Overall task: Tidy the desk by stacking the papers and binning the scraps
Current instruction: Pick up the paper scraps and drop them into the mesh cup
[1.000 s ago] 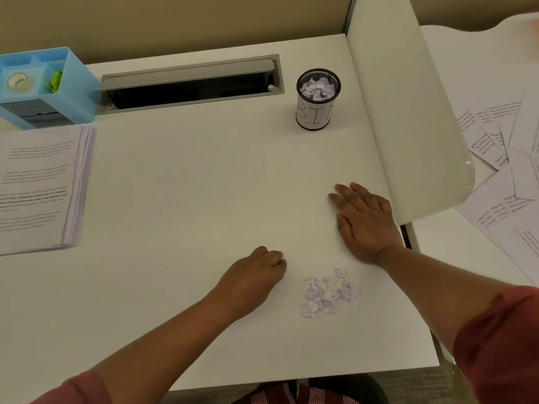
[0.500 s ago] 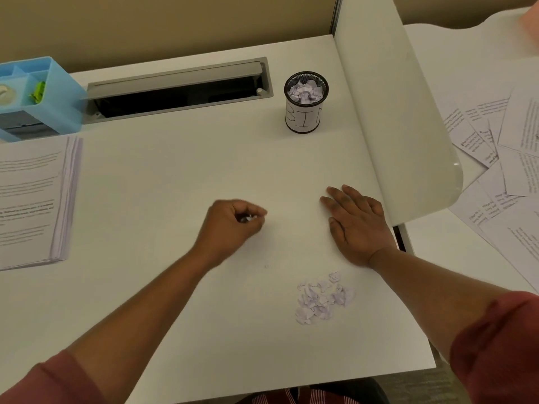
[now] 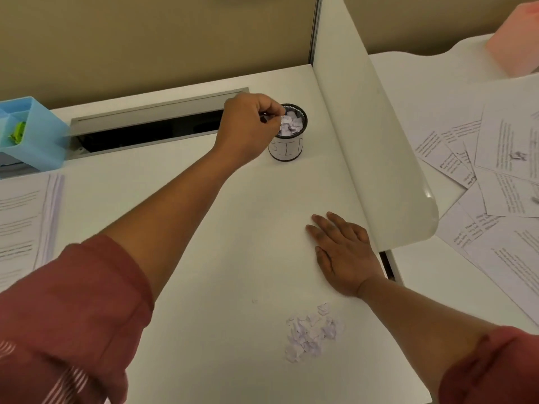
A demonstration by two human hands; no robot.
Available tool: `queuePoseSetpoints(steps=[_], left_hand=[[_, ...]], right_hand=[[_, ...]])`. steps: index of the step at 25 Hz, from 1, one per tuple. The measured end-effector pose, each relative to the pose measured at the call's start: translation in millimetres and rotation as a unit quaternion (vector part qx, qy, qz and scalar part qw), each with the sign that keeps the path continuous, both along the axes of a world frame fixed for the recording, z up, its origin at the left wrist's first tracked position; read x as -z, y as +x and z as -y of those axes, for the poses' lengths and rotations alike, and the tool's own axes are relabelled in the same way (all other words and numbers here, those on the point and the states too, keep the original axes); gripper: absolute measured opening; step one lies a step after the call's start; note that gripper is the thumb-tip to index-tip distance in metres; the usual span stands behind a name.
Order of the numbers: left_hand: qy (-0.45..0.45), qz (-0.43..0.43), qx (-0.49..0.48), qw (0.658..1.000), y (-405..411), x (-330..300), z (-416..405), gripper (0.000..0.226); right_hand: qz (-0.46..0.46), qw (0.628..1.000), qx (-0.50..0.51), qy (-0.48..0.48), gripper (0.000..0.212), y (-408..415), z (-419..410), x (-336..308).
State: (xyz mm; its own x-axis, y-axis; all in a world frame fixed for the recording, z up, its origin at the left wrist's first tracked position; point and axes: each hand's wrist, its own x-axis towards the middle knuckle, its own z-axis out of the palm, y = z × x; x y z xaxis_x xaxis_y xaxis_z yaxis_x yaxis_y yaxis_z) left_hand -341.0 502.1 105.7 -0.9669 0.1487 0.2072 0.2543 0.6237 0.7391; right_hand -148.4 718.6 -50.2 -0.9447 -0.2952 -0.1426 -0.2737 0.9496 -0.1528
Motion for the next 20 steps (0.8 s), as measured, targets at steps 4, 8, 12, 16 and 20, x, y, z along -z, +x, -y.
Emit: queuePoseSetpoints(steps=[4,8,12,16,20], left_hand=[[-0.081,0.009,0.019,0.997,-40,10,-19,0.015],[-0.119,0.045,0.028,0.992,-54,23,-28,0.013],[-0.117,0.047,0.024,0.992,-57,34,-27,0.024],[-0.09,0.033,0.027,0.995,-55,37,-22,0.035],[-0.014,0.003,-0.019,1.0,-39,37,-9,0.022]], right_hand=[[-0.003,1.0,0.001,-0.006,0.053,0,0,2],[-0.01,1.0,-0.003,-0.01,0.052,-1,-1,2],[-0.011,1.0,-0.002,-0.008,0.052,0,-1,0],[-0.011,1.0,-0.001,-0.007,0.052,-1,0,0],[-0.014,1.0,-0.001,-0.006,0.052,-1,0,0]])
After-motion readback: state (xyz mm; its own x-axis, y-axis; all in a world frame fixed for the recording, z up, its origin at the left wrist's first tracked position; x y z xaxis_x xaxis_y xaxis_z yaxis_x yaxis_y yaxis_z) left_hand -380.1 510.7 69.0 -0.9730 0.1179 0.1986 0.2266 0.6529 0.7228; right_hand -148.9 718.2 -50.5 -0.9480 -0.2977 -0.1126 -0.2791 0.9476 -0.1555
